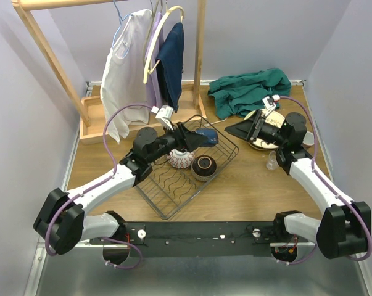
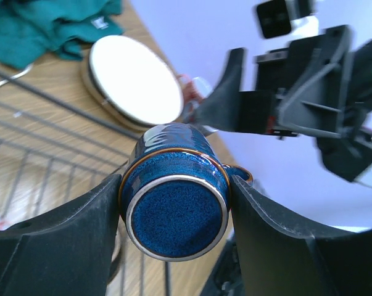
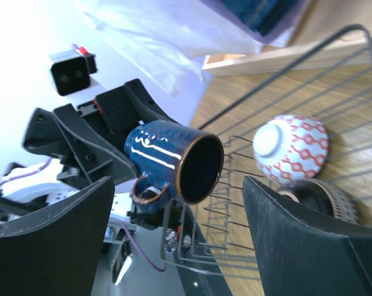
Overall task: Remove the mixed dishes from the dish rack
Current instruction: Place the cup at the center of the board.
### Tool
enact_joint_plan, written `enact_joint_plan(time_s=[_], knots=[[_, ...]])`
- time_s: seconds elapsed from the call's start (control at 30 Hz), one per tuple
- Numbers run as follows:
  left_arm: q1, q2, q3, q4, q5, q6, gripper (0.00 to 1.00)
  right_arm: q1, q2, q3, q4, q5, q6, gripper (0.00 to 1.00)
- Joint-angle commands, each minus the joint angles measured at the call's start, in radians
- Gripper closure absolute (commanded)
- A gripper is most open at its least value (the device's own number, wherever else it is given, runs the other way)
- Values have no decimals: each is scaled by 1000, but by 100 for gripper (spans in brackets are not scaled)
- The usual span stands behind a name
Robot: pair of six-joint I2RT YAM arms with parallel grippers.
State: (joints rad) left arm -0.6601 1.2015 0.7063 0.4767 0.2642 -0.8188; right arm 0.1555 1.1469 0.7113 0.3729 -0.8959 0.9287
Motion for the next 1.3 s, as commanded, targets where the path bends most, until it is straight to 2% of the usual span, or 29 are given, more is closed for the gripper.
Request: enact_joint_plan(time_s=[0.0, 0.23, 0.57, 0.77, 0.97, 1.1, 1.17, 1.2, 1.23, 1.27], knots=[[7, 4, -16, 269, 98, -63, 80, 19, 33, -16, 192, -70, 127, 10], [5, 26, -27, 367, 122, -49, 79, 38, 59, -26, 259, -87, 183, 17], [-4, 99, -7, 453, 164, -63, 78, 59, 117, -21, 432, -121, 312, 33], [-10, 132, 5, 508, 168, -63, 76, 82, 152, -18, 475, -127, 337, 51], [-18, 159, 5, 553, 165, -57, 76, 92, 175, -13, 524, -135, 377, 62], [-21, 178, -2, 554, 156, -56, 76, 92, 191, -12, 586, -136, 417, 78], [-21, 179, -16, 550, 145, -51, 71, 92, 195, -7, 589, -140, 420, 82], [-21, 176, -19, 545, 133, -46, 67, 92, 194, -4, 580, -140, 415, 89], [-21, 176, -24, 527, 126, -33, 57, 92, 191, -1, 569, -140, 407, 91], [-21, 172, -31, 514, 118, -23, 53, 92, 188, 8, 555, -138, 386, 94]])
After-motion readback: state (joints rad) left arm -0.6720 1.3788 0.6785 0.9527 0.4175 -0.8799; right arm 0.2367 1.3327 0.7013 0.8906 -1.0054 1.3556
